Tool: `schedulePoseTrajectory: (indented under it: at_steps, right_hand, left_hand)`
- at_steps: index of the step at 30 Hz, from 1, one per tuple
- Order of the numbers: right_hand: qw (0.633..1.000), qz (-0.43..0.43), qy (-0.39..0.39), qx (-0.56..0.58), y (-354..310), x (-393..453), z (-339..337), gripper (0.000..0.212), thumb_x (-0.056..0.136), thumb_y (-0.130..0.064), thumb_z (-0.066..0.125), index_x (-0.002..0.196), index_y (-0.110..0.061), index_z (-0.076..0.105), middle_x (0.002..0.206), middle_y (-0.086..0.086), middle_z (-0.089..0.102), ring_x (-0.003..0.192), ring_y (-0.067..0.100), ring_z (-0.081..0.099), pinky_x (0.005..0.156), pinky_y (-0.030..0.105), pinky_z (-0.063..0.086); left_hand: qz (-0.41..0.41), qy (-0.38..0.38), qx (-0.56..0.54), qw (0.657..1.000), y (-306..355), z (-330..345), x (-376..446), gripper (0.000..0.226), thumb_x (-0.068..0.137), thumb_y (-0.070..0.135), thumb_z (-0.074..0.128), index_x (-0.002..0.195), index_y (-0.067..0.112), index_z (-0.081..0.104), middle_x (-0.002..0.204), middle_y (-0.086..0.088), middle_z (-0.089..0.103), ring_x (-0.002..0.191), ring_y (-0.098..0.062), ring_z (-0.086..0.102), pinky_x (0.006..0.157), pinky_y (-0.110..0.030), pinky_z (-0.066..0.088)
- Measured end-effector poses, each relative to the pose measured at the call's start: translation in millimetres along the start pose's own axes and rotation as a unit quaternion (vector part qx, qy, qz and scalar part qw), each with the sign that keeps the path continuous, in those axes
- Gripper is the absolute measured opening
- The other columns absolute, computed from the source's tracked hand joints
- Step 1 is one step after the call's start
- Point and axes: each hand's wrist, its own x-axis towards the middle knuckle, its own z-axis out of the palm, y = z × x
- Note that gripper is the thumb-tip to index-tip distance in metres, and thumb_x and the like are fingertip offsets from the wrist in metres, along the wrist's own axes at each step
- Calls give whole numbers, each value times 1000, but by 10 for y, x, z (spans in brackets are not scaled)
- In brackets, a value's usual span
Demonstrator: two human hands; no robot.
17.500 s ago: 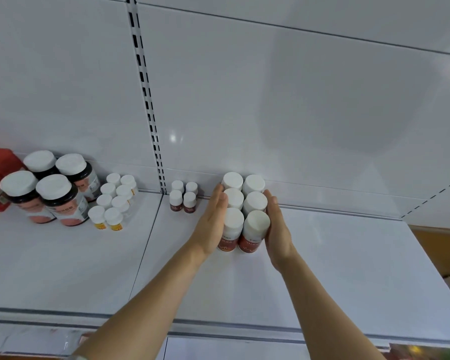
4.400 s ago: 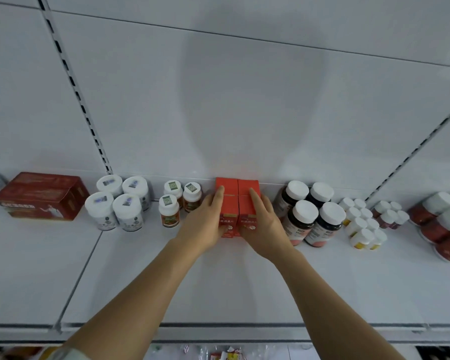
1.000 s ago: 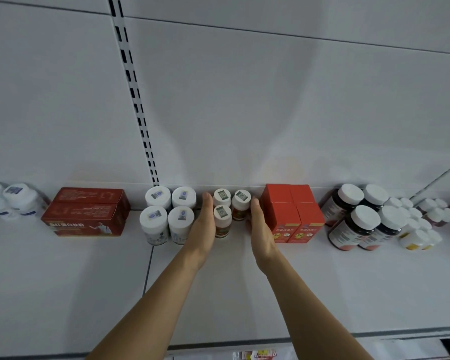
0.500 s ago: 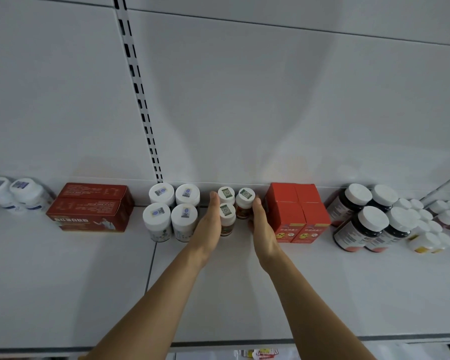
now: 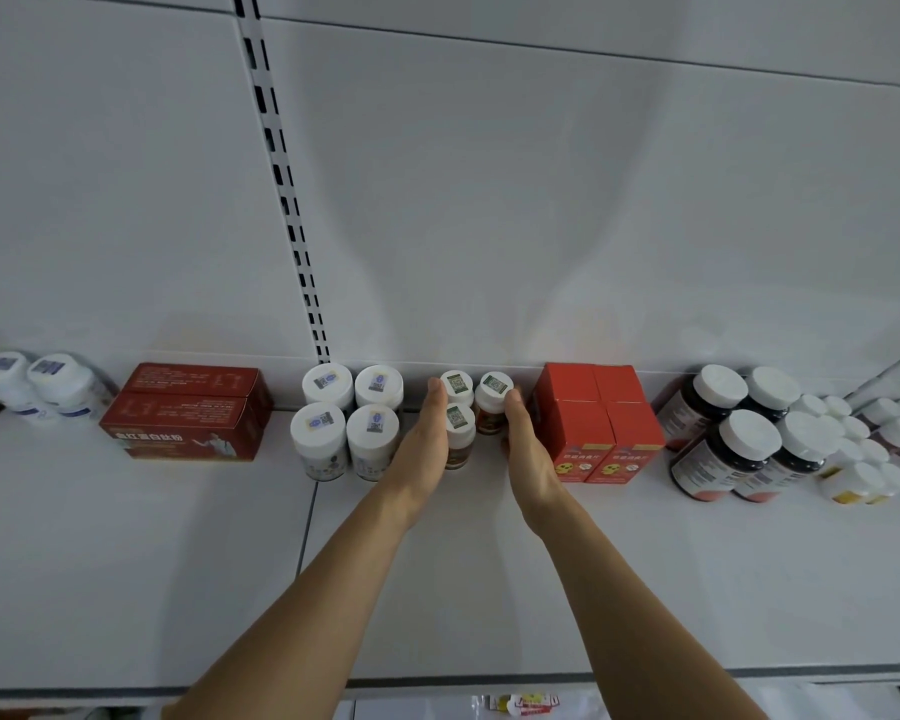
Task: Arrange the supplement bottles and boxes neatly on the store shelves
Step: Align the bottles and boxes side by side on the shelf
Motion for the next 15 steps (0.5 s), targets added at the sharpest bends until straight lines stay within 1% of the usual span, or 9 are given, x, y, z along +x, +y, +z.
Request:
schedulePoseTrajectory:
  at_steps: [2, 3, 5, 6, 8, 10, 12, 13, 15]
  right_hand:
    - [1000, 1, 1, 1, -1, 7, -3, 103, 73, -94, 36, 158, -36, 22, 164, -16, 25, 151, 2, 17, 126, 42, 14]
    - [1000, -1, 0, 1, -1, 9, -3, 103, 74, -93, 36, 158, -36, 22, 164, -15, 25, 151, 2, 17, 126, 42, 14]
    - [1000, -10, -3, -3, -9, 4, 0, 99, 76, -92, 35, 158, -36, 23, 163, -16, 26, 150, 2, 19, 126, 42, 15]
    - [1000, -17, -3, -3, -18, -9, 2, 94, 80, -89, 35, 157, -36, 26, 162, -16, 29, 149, 1, 21, 126, 41, 16]
    - [1000, -31, -3, -4, -37, -34, 2, 80, 87, -80, 33, 154, -38, 33, 156, -18, 37, 146, 1, 28, 124, 37, 19]
    - [999, -32, -1, -9, -61, -62, 6, 75, 89, -78, 33, 153, -39, 35, 155, -19, 38, 145, 0, 30, 124, 36, 20]
    - [999, -29, 1, -17, -61, -69, 18, 80, 86, -82, 33, 155, -41, 29, 159, -20, 33, 146, -1, 26, 125, 39, 18]
    - [999, -29, 0, -22, -62, -70, 21, 82, 85, -84, 32, 156, -43, 26, 160, -21, 30, 148, -1, 23, 125, 40, 16]
    - [999, -24, 2, -35, -74, -79, 28, 88, 83, -87, 30, 158, -43, 15, 165, -19, 19, 150, 0, 13, 126, 41, 11]
  left_hand:
    - [4, -4, -2, 1000, 0, -2, -3, 58, 102, 62, 19, 122, 34, 66, 102, 27, 69, 91, 23, 57, 81, -8, 38]
    - [5, -6, -1, 1000, -6, -6, 1, 58, 102, 62, 19, 123, 33, 66, 105, 26, 69, 95, 21, 58, 83, -9, 39]
    - [5, -9, 1, 1000, -11, -12, 11, 61, 101, 64, 20, 131, 32, 61, 120, 20, 67, 110, 13, 56, 90, -12, 38]
    - [6, -10, 3, 1000, -14, -15, 15, 61, 100, 64, 21, 135, 31, 59, 126, 17, 65, 116, 10, 55, 93, -13, 37]
    - [7, -7, 0, 1000, -23, -21, 23, 61, 100, 64, 22, 137, 31, 57, 130, 15, 63, 116, 12, 53, 96, -12, 37]
    - [11, -9, 1, 1000, -21, -22, 20, 60, 101, 63, 22, 137, 31, 57, 130, 16, 63, 113, 15, 53, 94, -11, 37]
    - [12, -11, 4, 1000, -15, -22, 18, 59, 101, 63, 22, 137, 31, 57, 130, 16, 63, 111, 17, 52, 88, -8, 36]
    - [12, -10, 3, 1000, -10, -22, 17, 58, 101, 62, 22, 137, 31, 57, 130, 17, 63, 112, 16, 53, 89, -8, 36]
    - [14, 1, 5, 1000, -14, -31, 23, 59, 100, 65, 23, 140, 33, 53, 136, 17, 59, 124, 8, 50, 102, -15, 34]
